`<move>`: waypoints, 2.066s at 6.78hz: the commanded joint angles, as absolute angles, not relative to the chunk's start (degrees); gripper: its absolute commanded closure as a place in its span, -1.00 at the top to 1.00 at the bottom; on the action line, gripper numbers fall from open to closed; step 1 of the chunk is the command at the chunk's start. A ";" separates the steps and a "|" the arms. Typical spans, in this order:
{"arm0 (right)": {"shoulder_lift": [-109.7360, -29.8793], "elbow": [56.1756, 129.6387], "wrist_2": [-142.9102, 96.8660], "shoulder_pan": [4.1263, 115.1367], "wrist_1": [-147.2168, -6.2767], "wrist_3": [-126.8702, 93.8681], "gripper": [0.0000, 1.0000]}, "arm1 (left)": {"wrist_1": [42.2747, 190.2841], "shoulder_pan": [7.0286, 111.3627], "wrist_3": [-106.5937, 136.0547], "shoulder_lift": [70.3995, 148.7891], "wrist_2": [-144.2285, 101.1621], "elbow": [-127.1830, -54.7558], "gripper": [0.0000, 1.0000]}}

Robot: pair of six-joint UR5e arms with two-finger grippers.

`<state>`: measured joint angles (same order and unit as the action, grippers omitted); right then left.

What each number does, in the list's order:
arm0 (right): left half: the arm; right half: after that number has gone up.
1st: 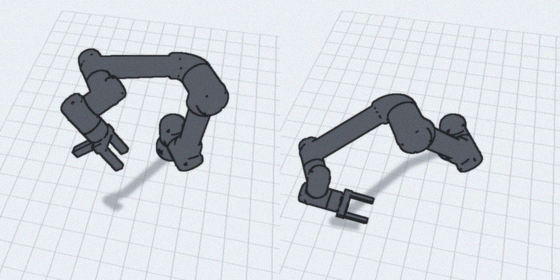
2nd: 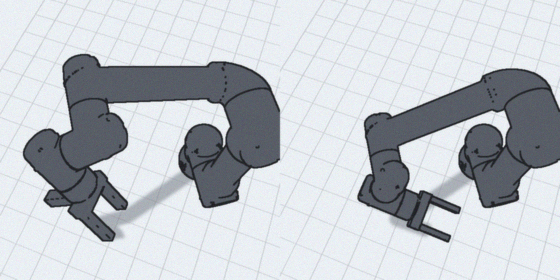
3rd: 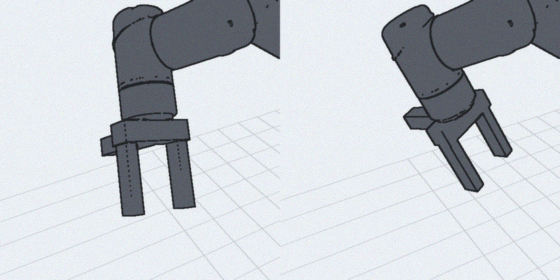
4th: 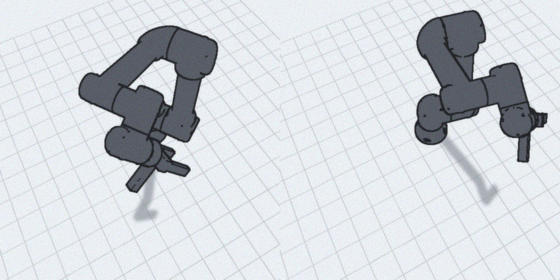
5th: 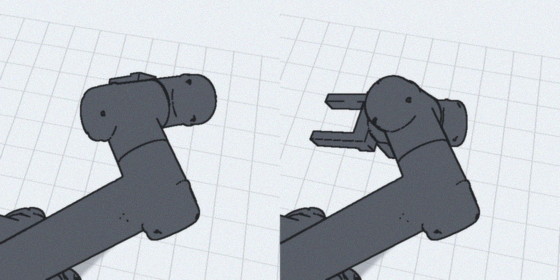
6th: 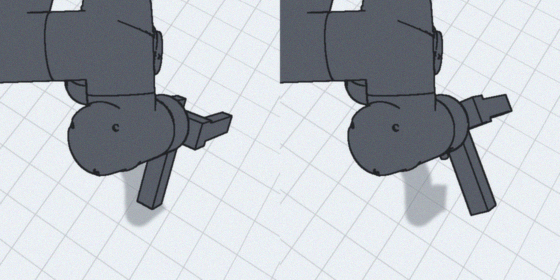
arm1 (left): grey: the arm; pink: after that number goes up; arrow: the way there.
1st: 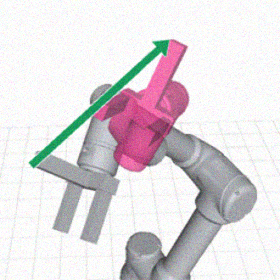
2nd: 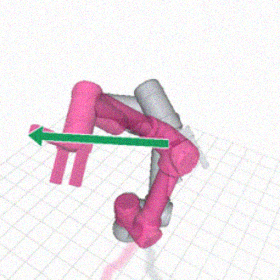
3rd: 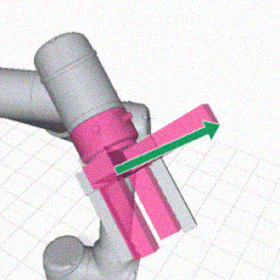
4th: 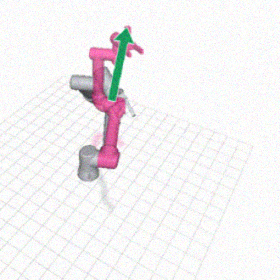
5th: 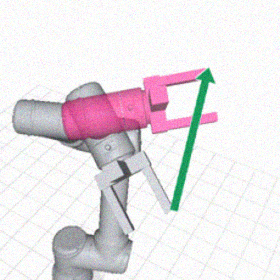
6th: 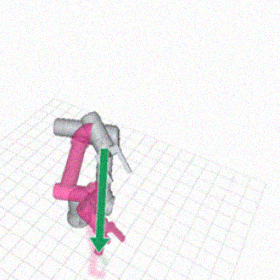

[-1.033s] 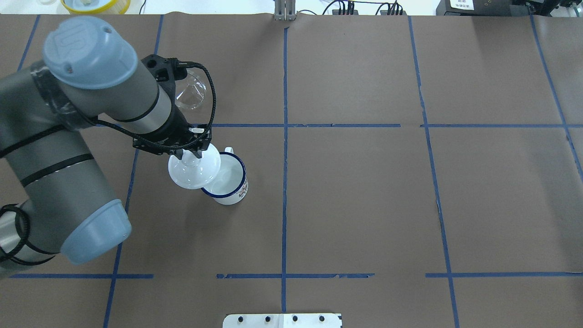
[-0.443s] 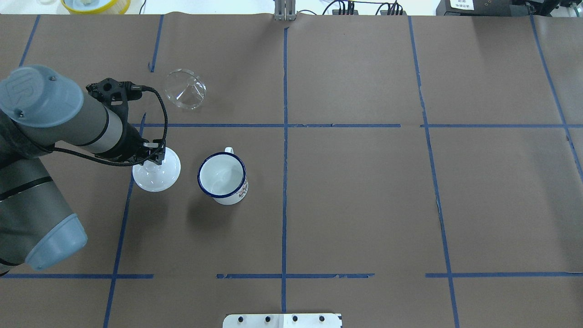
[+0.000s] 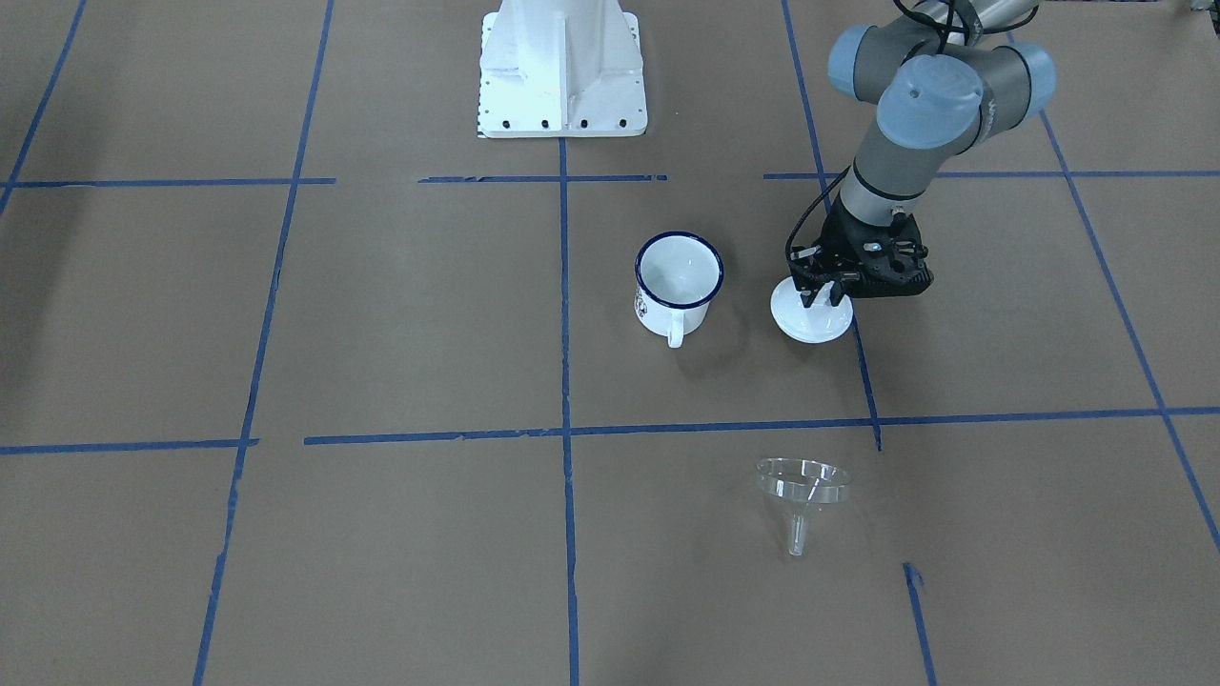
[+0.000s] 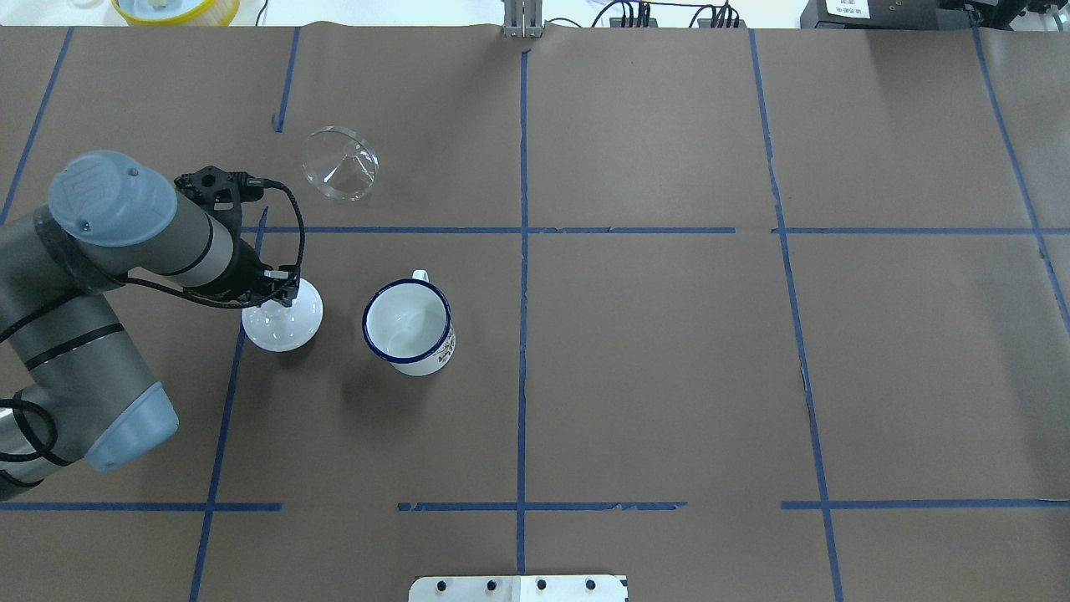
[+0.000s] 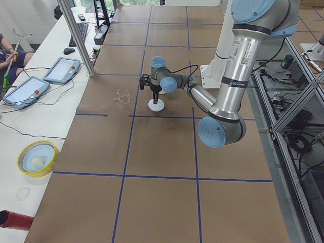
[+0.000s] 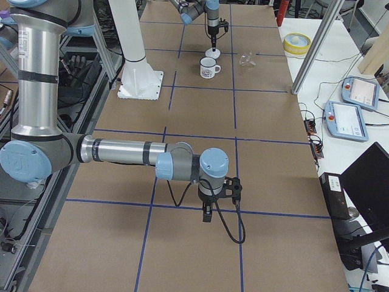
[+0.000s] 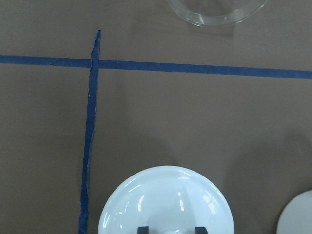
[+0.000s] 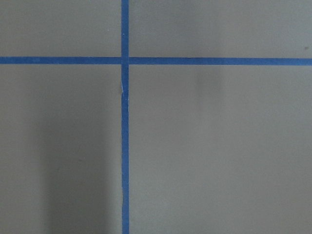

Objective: Place funnel on cup
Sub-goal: 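Lower the white funnel onto the table beside the mug, open left gripper, then move the left gripper to the clear glass funnel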

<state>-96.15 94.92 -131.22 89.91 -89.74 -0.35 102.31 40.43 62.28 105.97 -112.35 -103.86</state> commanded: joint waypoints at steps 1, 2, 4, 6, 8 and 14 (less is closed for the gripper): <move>-96.15 94.92 -131.22 89.91 -89.74 -0.35 1.00 | 103.18 40.34 58.81 105.91 -112.41 -101.87 0.91; -96.15 94.92 -131.22 89.91 -89.74 -0.35 1.00 | 102.66 40.52 59.23 106.00 -112.67 -102.91 1.00; -96.15 94.92 -131.22 89.91 -89.74 -0.35 1.00 | 102.39 43.22 63.86 106.52 -113.20 -103.62 1.00; -96.15 94.92 -131.22 89.91 -89.74 -0.35 1.00 | 103.18 45.77 77.36 110.89 -112.77 -102.66 1.00; -96.15 94.92 -131.22 89.91 -89.74 -0.35 1.00 | 104.93 47.19 95.80 117.13 -106.93 -101.52 1.00; -96.15 94.92 -131.22 89.91 -89.74 -0.35 1.00 | 115.47 45.44 113.99 127.87 -94.75 -77.37 1.00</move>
<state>-96.15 94.92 -131.22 89.91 -89.74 -0.35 114.11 45.66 113.69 126.96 -95.02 -79.83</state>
